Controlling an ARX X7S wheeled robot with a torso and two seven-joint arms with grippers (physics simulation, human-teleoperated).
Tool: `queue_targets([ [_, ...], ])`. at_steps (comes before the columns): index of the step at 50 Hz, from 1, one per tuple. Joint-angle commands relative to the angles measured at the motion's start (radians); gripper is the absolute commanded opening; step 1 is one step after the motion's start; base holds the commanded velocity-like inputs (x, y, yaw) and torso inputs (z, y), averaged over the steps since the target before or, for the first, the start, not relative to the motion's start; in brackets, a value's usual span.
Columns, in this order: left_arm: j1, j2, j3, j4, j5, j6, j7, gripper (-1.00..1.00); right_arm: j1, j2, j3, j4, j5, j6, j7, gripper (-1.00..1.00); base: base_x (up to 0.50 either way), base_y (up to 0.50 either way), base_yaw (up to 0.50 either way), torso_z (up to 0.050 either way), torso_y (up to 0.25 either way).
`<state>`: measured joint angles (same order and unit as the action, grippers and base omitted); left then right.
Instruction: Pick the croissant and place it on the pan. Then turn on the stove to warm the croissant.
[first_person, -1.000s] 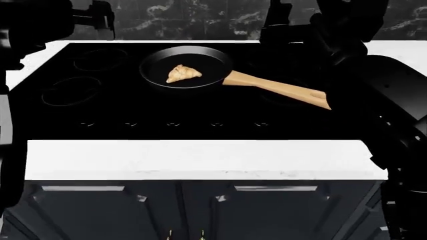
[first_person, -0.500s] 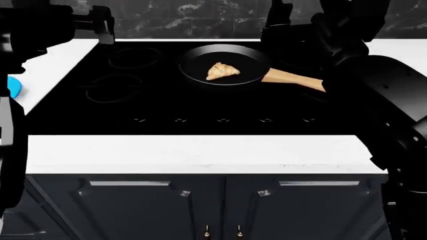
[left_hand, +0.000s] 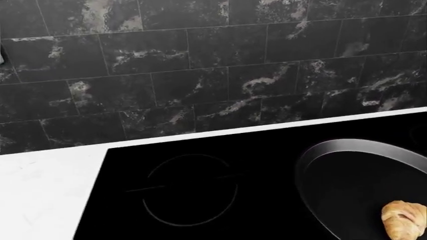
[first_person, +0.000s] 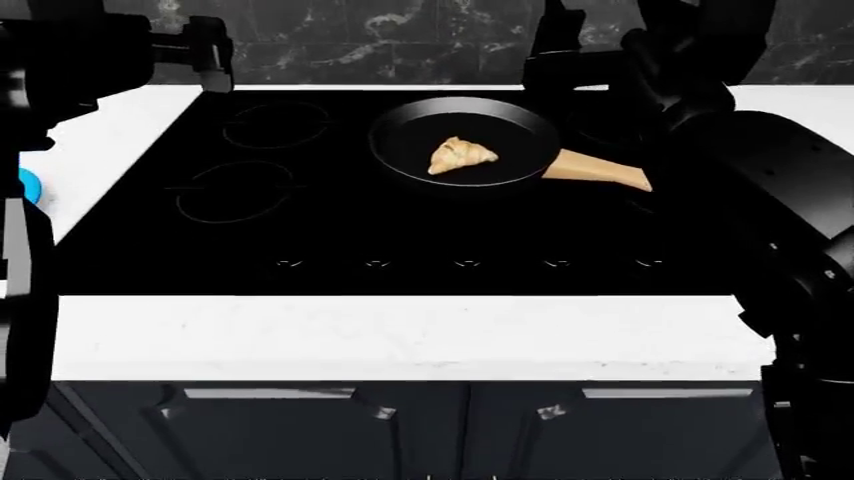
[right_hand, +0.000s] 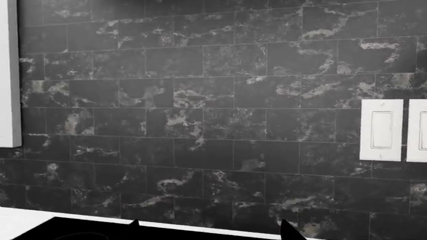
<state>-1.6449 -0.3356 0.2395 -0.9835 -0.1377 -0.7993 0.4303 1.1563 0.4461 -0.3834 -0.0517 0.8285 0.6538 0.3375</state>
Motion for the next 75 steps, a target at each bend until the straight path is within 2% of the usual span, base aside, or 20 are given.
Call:
queue_targets([
  [1,0.011,-0.003,-0.001,0.02,-0.004,-0.013,-0.001,1.0,-0.008,0.0,0.008,0.0,0.003,-0.007,0.008,1.0,0.0,0.0,0.0,0.0,0.0],
  [10,0.011,0.001,0.002,0.002,-0.004,-0.002,0.002,1.0,-0.009,0.011,0.003,-0.025,0.003,-0.004,0.007,1.0,0.0,0.35,0.0,0.0,0.0],
  [20,0.004,0.006,0.009,-0.019,-0.002,0.01,0.005,1.0,-0.002,-0.003,-0.001,0.01,-0.002,-0.011,0.003,1.0,0.1,0.0,0.0,0.0,0.0],
  [31,0.026,-0.005,0.003,0.047,-0.012,-0.029,0.005,1.0,-0.004,0.008,0.001,-0.017,0.01,0.007,0.019,1.0,0.28,0.0,0.0,0.0,0.0],
  [36,0.005,0.021,0.016,-0.033,-0.008,0.031,0.027,1.0,-0.035,0.026,0.024,-0.07,0.119,0.132,0.087,1.0,0.0,0.0,0.0,0.0,0.0],
  [38,0.004,0.03,0.016,-0.058,-0.011,0.052,0.038,1.0,-0.077,0.04,0.062,-0.118,0.202,0.202,0.166,1.0,0.0,0.0,0.0,0.0,0.0],
  [46,0.048,0.03,0.008,0.019,-0.033,0.02,0.059,1.0,-0.168,0.052,0.089,-0.187,0.278,0.261,0.273,1.0,0.0,0.0,0.0,0.0,0.0],
  [51,0.043,0.039,0.015,-0.015,-0.033,0.045,0.075,1.0,-0.228,0.069,0.119,-0.231,0.333,0.28,0.318,1.0,0.0,0.0,0.0,0.0,0.0],
  [65,0.019,0.056,0.026,-0.123,-0.023,0.112,0.083,1.0,-0.272,0.069,0.102,-0.207,0.324,0.264,0.289,1.0,0.0,0.0,0.0,0.0,0.0],
  [72,0.022,0.053,0.025,-0.118,-0.024,0.113,0.08,1.0,-0.283,0.053,0.099,-0.172,0.355,0.279,0.287,1.0,0.0,0.0,0.0,0.0,0.0],
  [75,0.044,0.047,0.02,-0.052,-0.034,0.077,0.081,1.0,-0.294,0.04,0.102,-0.167,0.393,0.304,0.318,1.0,0.0,0.0,0.0,0.0,0.0],
])
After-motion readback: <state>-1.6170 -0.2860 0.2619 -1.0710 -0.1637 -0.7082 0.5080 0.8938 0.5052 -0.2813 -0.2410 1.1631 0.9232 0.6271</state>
